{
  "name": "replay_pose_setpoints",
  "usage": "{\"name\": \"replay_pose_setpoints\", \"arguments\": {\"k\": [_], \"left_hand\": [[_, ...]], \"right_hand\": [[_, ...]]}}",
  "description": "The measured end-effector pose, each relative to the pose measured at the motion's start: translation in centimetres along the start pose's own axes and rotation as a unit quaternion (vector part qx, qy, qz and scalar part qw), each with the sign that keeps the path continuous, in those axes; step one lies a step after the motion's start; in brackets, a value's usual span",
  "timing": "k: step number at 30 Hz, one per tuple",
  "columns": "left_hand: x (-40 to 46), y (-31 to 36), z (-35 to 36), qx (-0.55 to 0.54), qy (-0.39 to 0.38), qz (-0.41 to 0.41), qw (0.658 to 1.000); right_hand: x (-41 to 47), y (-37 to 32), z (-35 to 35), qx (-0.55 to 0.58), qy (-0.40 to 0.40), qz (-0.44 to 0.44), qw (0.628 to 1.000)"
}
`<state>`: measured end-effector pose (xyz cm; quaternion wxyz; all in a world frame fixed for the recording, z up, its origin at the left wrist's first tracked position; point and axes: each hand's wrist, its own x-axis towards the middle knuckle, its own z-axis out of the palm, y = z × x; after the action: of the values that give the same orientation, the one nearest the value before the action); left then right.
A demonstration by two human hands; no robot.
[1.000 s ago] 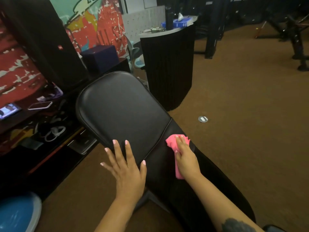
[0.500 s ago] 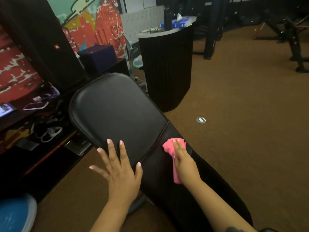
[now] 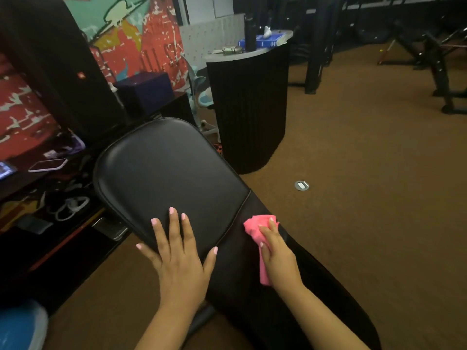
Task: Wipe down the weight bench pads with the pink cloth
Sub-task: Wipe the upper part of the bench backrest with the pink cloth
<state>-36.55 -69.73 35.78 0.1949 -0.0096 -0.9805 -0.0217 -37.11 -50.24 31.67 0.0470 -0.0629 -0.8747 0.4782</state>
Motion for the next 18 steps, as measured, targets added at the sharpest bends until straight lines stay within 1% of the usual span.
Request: {"name": "replay_pose_setpoints", "arguments": {"k": [4, 6, 8, 11, 15, 18], "left_hand": [[0.0, 0.0, 0.1, 0.015, 0.012, 0.009, 1.0], [0.0, 0.0, 0.0, 0.021, 0.018, 0.01, 1.0], [0.1, 0.0, 0.0, 0.027, 0.019, 0.01, 0.999], [0.1, 0.0, -0.2, 0.035, 0.019, 0.012, 0.999], [0.1, 0.1, -0.5, 0.033, -0.001, 0.001, 0.999], [0.1, 0.3, -0.6, 0.029, -0.016, -0.006, 0.999]], "right_hand": [[1.6, 0.1, -0.3, 0.028, 0.04, 0.061, 0.997], [2.8, -0.7, -0.3, 0.029, 0.058, 0.076, 0.995], [3.7, -1.7, -0.1, 0.031, 0.063, 0.059, 0.996], [4.0, -2.9, 0.4, 0.033, 0.05, 0.014, 0.998], [2.1, -1.8, 0.1, 0.009, 0.015, -0.049, 0.999], [1.3, 0.1, -0.7, -0.016, 0.007, -0.038, 0.999]]}}
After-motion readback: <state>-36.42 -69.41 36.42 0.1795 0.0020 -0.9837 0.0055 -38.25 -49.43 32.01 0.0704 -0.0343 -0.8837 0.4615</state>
